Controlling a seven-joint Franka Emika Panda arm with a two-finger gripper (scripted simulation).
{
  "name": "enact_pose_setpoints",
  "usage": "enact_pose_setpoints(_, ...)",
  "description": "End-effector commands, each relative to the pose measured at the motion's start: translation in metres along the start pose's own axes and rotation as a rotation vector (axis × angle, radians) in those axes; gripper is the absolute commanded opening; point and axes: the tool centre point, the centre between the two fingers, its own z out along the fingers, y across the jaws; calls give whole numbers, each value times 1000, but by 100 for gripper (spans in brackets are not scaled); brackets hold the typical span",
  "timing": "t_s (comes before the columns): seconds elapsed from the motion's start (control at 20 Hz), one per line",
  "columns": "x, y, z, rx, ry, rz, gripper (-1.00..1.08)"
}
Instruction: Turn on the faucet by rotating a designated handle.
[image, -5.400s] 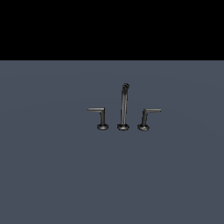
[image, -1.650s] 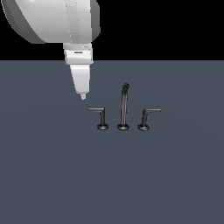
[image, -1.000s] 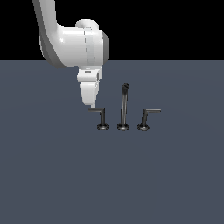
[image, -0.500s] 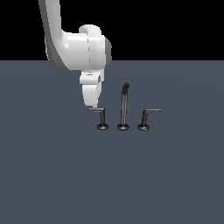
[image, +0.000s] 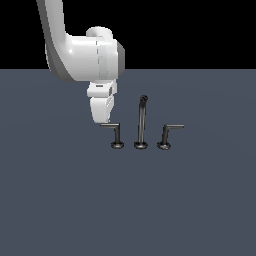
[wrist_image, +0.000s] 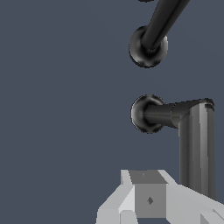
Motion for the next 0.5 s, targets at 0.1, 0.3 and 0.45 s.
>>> enact_pose_setpoints(0.1, -7, 14, 0, 0, 0, 0, -100)
enact_pose_setpoints(0.3, -12, 24, 0, 0, 0, 0, -100)
enact_pose_setpoints(0.45, -4, 22, 0, 9, -1, 8, -100)
